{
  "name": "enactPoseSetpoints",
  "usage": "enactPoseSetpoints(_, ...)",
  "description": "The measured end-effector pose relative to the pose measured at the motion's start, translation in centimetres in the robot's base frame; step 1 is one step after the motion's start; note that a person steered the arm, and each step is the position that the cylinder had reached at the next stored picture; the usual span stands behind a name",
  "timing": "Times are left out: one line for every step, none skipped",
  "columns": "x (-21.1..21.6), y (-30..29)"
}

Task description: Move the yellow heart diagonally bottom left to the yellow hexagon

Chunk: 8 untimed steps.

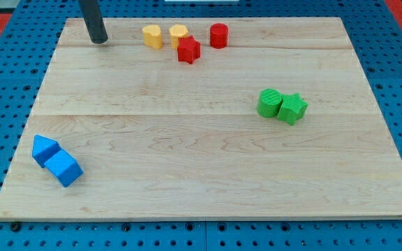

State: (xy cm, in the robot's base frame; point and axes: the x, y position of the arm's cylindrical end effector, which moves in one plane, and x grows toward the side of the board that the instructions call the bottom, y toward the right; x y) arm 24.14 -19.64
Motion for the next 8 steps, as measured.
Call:
enactPoseSetpoints(-2.2, 4.0)
enactPoseSetpoints(-2.7, 5.7)
enactPoseSetpoints(-2.8, 6.4)
enactPoseSetpoints(-3.0, 10.3)
enactPoseSetpoints(-3.0, 12.3)
enactPoseSetpoints(-3.0, 8.3)
enactPoseSetpoints(-3.0, 3.4)
enactPoseSetpoints(-3.4, 3.3)
